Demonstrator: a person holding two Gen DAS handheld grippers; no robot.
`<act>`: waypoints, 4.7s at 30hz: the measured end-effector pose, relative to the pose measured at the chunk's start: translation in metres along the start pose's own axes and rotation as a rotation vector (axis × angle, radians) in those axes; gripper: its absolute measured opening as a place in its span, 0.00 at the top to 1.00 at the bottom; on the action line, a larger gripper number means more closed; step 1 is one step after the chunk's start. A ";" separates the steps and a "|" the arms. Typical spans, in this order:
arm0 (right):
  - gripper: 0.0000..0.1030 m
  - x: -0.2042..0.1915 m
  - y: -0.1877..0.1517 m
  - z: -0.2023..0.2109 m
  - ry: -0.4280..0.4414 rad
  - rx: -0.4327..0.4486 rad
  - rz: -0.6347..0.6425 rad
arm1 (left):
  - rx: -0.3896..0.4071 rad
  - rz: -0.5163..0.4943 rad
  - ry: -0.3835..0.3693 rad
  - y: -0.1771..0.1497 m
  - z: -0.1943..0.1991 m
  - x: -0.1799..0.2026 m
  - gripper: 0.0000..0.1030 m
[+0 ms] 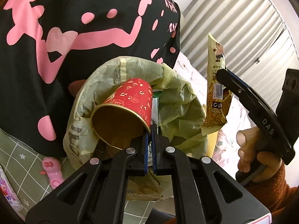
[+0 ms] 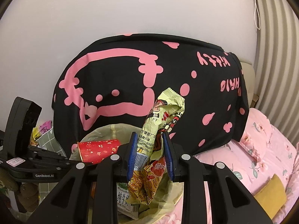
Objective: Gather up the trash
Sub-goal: 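Carry the red cup and snack wrapper into the trash bag and release, then move both grippers back over the mat toward the remaining snack trash, then grasp the yellow nabati wafer pack with the right gripper while the left grasps the black wrapper strip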
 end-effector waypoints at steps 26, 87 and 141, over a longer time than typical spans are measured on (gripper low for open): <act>0.54 -0.060 -0.036 -0.017 0.035 0.023 0.060 | 0.189 0.083 0.194 -0.033 0.106 -0.074 0.54; 0.97 -0.335 -0.191 -0.065 0.545 -0.369 0.263 | 0.232 0.521 0.550 -0.226 0.218 -0.305 0.54; 0.89 -0.346 -0.210 -0.028 0.514 -0.320 0.252 | 0.349 0.572 0.723 -0.295 0.285 -0.242 0.54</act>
Point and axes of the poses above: each gripper's, at about its wrist camera, not at the fingertips, and z roughly against the way its jaws point, x to its right, y to its top, the point moved 8 cm from there along -z, roughly the way its jaws point, and after that the axes turned 6 degrees about y, right-handed, at the moved point
